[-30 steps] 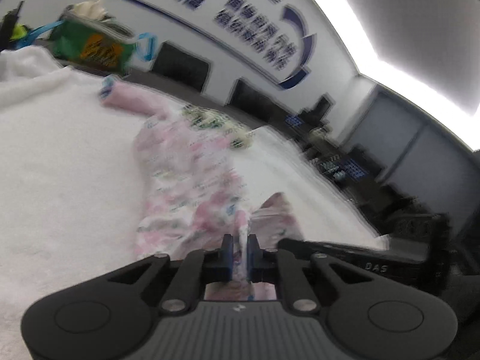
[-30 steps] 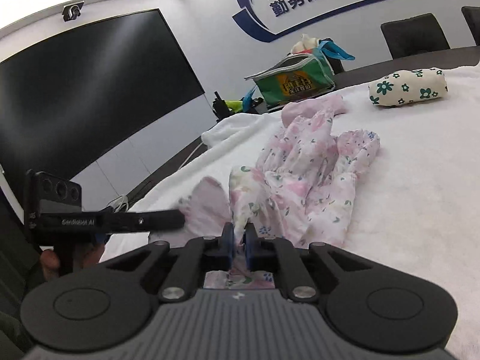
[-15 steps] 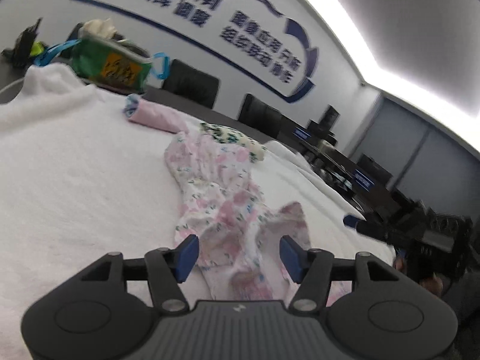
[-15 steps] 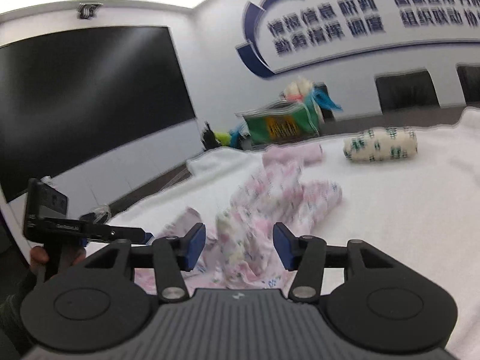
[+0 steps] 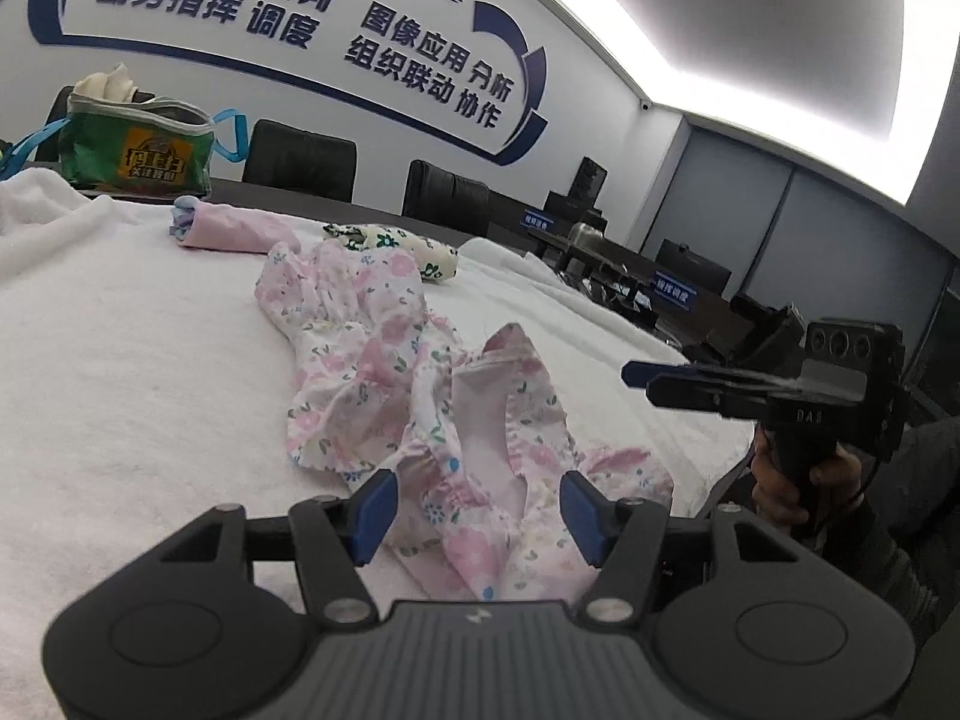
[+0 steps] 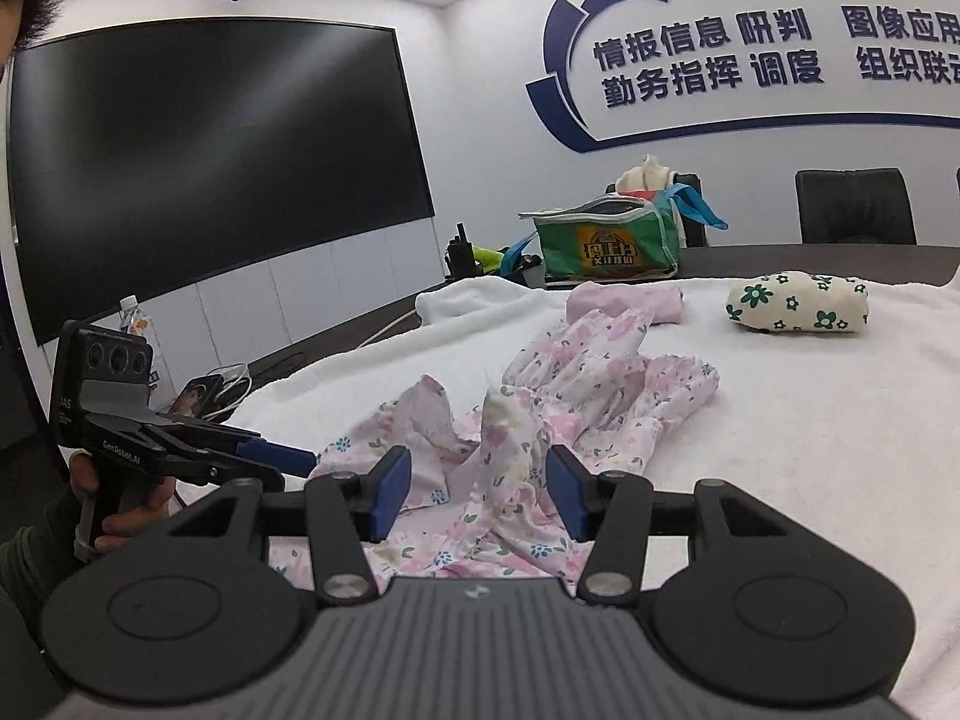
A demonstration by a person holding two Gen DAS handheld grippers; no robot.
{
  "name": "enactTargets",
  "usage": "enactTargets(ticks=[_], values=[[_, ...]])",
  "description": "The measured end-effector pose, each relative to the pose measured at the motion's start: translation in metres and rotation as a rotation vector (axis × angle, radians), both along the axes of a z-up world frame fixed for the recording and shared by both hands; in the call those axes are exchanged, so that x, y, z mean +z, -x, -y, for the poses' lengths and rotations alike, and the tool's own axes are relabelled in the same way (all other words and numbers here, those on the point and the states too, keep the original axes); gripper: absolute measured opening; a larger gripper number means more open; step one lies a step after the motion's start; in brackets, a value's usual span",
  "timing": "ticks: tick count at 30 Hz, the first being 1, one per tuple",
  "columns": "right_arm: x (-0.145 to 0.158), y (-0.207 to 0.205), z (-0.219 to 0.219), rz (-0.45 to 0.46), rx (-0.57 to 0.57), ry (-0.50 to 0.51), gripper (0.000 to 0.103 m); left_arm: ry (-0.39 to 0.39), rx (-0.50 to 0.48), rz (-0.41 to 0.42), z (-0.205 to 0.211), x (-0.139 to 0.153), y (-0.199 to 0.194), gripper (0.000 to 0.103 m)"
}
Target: Fold clothes
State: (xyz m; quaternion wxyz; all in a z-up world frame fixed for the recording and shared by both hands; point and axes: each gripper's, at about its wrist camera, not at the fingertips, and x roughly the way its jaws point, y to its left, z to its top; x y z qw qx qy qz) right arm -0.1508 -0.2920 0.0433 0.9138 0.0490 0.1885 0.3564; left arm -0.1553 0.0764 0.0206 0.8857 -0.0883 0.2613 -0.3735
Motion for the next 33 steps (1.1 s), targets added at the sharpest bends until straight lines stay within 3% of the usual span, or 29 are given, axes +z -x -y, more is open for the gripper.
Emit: enactTargets(ticks=[8,20,22,26,33], values=[[-0.001,0.006,-0.002,0.009,0.056,0.046,0.052,-0.057,-0.062,0.015,0.002,-0.007,0.008,0.059],[-0.005,0.008,-0.006,0.007,0.103,0.082,0.053,-0.083,-0.084,0.013,0.009,-0.01,0.006,0.059],[-0.004,0.01,-0.008,0.016,0.132,0.097,0.059,-0.086,-0.081,0.009,0.007,-0.011,0.005,0.059],[-0.003,0.02,-0.018,0.049,0.216,0.177,0.073,-0.086,-0.077,-0.007,0.006,-0.014,0.002,0.059],[-0.018,0.022,-0.053,0.073,0.301,0.408,0.073,-0.092,-0.112,-0.011,0.013,-0.014,-0.001,0.059]])
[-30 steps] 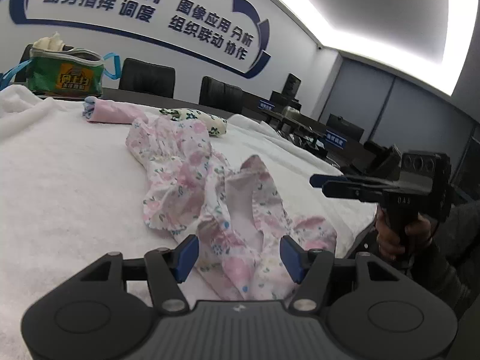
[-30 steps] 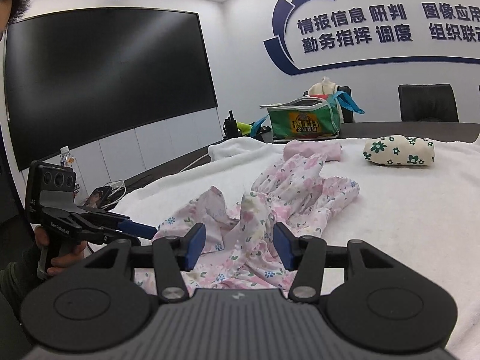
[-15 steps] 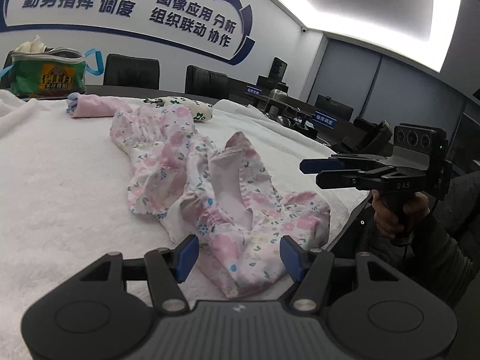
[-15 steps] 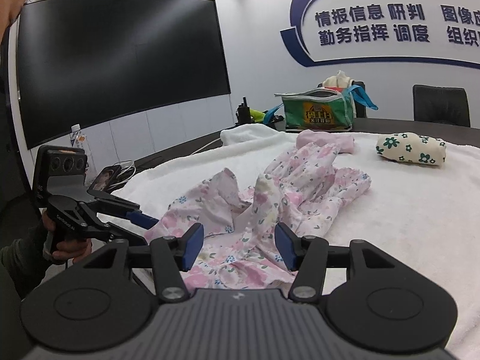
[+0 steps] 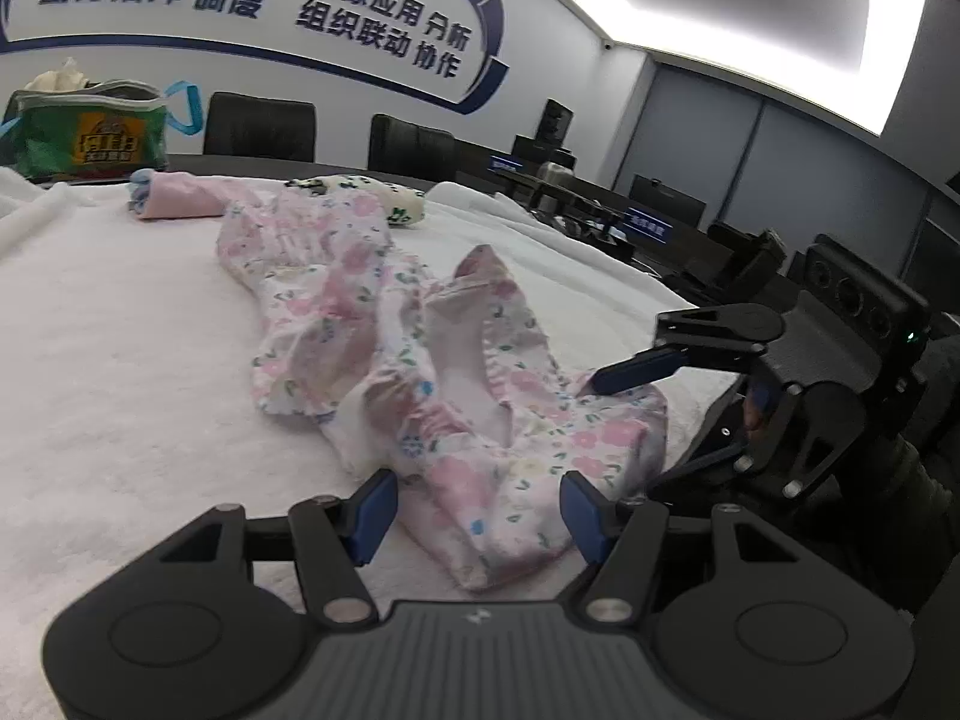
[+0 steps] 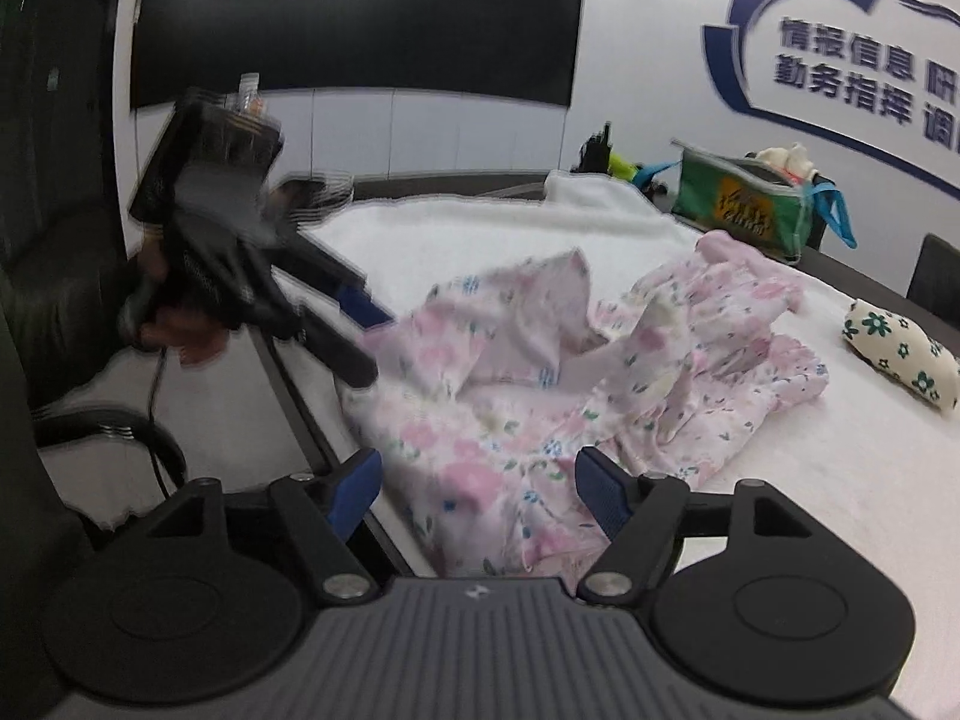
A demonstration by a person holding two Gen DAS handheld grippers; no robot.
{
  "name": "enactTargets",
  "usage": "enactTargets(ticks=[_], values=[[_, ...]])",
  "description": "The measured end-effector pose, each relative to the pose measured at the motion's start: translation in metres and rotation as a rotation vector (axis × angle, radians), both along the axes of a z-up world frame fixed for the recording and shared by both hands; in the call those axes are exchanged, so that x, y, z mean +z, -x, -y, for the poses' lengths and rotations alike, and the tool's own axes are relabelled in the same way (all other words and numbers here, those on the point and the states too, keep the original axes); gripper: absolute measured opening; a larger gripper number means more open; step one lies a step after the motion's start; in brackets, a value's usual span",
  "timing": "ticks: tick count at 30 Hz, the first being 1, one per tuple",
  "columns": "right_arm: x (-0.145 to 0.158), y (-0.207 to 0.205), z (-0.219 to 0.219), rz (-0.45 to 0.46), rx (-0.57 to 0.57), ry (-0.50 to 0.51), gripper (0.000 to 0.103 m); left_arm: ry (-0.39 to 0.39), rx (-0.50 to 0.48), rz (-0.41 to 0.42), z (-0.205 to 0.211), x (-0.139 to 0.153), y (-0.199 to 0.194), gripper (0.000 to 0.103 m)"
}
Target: Fold clothes
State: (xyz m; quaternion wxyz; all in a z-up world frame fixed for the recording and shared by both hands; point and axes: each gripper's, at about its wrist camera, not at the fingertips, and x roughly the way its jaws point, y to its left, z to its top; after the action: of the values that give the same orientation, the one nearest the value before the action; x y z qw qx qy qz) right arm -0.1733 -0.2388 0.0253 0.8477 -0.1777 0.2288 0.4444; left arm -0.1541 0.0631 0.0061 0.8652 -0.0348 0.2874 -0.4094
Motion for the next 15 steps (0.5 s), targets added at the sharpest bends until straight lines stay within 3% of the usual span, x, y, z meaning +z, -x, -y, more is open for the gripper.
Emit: enactTargets(ticks=[6,9,10,11,13,15], values=[[-0.012,-0.008,-0.004,-0.004,0.008,0.056,0.07,-0.051,-0.051,0.038,0.012,0.001,0.003,0.06],[-0.015,-0.019,-0.001,-0.048,0.019,0.039,0.05,-0.062,-0.055,0.045,0.017,0.002,-0.001,0.062],[-0.015,-0.024,-0.001,-0.07,0.024,0.033,0.039,-0.067,-0.052,0.055,0.019,0.003,-0.001,0.063],[-0.016,-0.028,0.0,-0.089,0.028,0.026,0.036,-0.08,-0.044,0.072,0.02,0.005,-0.001,0.063],[-0.015,-0.031,0.002,-0.094,0.034,0.014,0.035,-0.103,-0.017,0.108,0.018,0.011,-0.002,0.065],[-0.013,-0.033,0.004,-0.099,0.04,0.001,0.038,-0.078,0.029,0.113,0.007,0.015,-0.005,0.072]])
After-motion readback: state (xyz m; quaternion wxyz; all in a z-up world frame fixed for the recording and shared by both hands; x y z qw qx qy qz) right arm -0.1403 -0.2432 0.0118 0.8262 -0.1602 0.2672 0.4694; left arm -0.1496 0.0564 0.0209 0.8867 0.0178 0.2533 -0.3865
